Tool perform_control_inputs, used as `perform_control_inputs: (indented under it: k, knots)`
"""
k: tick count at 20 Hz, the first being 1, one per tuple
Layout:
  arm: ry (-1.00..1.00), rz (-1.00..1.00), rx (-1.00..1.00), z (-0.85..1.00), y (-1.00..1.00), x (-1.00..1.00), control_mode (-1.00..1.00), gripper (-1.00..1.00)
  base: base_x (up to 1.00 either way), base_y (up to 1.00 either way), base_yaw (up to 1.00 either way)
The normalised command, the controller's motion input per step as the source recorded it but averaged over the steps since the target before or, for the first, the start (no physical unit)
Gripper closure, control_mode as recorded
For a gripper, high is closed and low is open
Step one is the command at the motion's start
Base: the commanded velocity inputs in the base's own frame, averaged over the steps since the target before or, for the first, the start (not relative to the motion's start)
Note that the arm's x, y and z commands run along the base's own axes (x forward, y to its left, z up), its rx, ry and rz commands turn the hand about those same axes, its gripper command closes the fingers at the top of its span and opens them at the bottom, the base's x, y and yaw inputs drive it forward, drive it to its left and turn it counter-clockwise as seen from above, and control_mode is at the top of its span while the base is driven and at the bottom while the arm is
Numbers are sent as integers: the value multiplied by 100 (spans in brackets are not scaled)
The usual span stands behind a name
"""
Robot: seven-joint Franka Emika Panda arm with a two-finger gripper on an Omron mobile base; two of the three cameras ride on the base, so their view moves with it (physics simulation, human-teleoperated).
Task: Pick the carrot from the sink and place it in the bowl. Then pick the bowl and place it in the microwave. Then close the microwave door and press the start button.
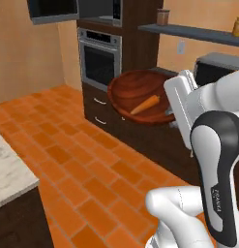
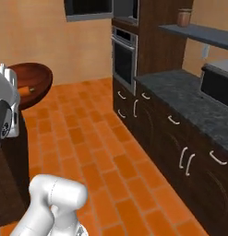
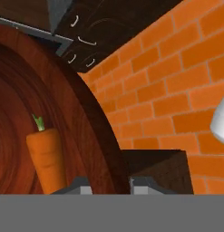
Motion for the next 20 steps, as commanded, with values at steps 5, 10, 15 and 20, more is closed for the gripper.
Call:
perform_control_inputs:
  k: [5, 10, 15, 20]
  knots:
    - [0, 0, 0, 0, 0, 0, 100, 100, 100, -38, 54]
    - [0, 0, 0, 0, 0, 0, 100, 100, 100, -56, 43]
    - [0, 0, 0, 0, 0, 0, 100, 100, 100, -77, 7]
    - [0, 0, 0, 0, 0, 0, 100, 100, 100, -4, -46]
